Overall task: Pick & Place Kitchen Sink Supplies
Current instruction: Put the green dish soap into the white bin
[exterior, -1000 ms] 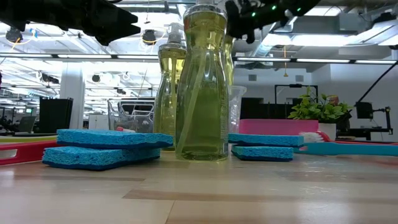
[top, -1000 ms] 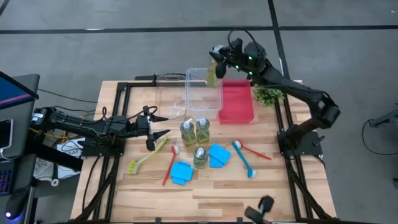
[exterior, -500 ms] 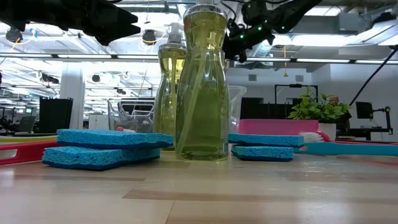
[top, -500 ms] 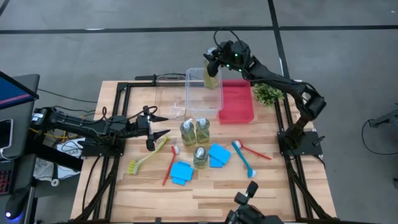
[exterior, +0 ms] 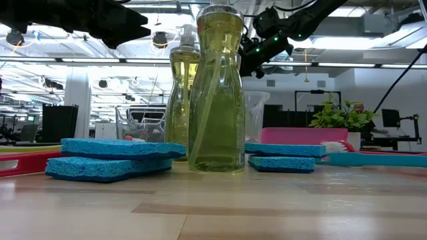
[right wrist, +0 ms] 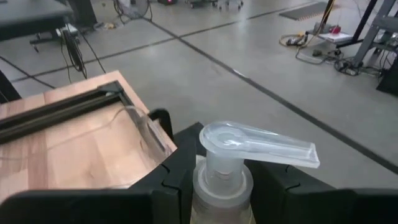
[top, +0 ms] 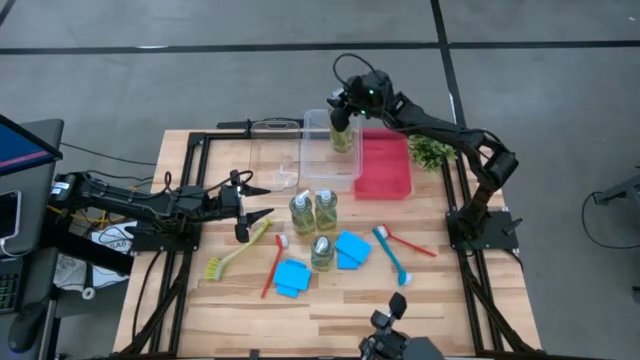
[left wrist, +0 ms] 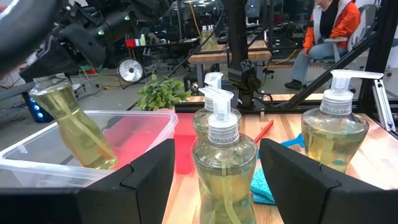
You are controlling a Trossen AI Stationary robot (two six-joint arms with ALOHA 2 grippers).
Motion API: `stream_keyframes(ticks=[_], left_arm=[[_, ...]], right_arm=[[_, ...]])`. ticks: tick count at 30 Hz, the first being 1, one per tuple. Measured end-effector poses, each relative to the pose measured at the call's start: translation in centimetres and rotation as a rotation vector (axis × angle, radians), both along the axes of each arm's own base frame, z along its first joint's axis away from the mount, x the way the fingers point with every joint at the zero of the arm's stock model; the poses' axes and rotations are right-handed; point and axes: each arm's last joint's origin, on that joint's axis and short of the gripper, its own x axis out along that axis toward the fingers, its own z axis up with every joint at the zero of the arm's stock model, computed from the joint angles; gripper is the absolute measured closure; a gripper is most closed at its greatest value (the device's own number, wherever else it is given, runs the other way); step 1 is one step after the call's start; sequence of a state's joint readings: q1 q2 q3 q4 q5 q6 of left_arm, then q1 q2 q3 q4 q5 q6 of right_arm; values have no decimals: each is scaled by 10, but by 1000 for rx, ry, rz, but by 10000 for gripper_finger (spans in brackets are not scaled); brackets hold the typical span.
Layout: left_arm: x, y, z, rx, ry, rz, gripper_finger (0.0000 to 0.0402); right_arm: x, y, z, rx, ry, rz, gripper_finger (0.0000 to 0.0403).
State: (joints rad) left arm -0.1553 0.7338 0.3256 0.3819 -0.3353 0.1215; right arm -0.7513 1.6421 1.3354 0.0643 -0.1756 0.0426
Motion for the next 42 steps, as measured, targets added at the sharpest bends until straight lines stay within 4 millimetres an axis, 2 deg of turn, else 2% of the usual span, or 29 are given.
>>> stream_keyframes(ticks=[42], left_arm=[[0, 0, 0, 0, 0, 0, 165]], right_arm=[[6, 16, -15, 73, 151, 65, 300]])
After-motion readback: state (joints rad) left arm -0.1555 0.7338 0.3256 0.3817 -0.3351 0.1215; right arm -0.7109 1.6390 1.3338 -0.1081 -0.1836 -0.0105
